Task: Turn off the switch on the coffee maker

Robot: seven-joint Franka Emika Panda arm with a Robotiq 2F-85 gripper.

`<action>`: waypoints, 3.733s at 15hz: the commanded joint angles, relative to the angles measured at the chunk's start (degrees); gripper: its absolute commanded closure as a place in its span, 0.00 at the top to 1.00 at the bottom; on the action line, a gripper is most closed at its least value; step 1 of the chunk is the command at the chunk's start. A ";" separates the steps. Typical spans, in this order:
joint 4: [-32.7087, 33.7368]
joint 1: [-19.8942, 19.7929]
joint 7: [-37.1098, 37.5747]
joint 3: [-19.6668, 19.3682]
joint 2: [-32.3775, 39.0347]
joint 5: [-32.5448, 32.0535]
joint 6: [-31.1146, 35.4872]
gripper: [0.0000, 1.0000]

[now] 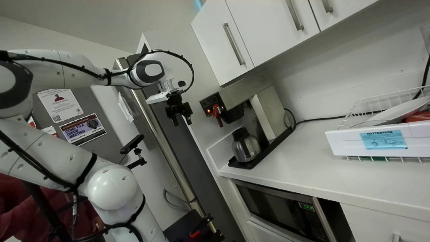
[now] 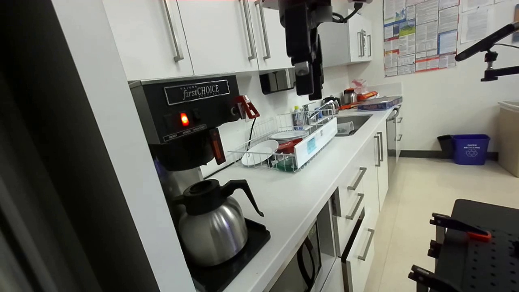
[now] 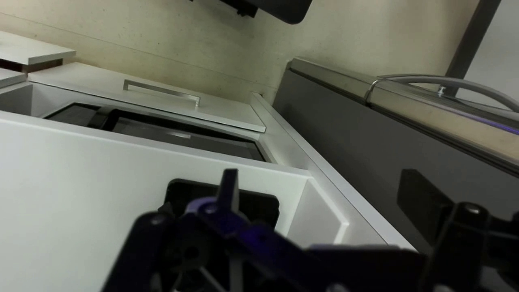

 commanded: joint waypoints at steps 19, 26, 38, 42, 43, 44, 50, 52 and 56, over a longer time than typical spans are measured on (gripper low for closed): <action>-2.04 -1.11 22.85 10.75 4.50 -7.38 33.60 0.06; -4.62 -1.07 24.68 12.59 7.10 -15.13 45.95 0.00; -1.03 -3.85 27.51 14.12 9.00 -20.13 44.01 0.00; 1.48 -6.60 31.76 16.62 11.35 -25.63 42.81 0.00; 2.04 -7.11 32.78 17.16 11.95 -26.86 42.59 0.00; 2.55 -7.47 33.62 17.59 12.62 -27.85 42.38 0.00; 5.47 -8.00 37.02 18.05 16.27 -32.32 41.70 0.00; 6.44 -7.67 37.18 17.86 17.48 -32.97 41.51 0.00; 8.04 -7.21 37.37 17.46 19.42 -34.20 40.91 0.00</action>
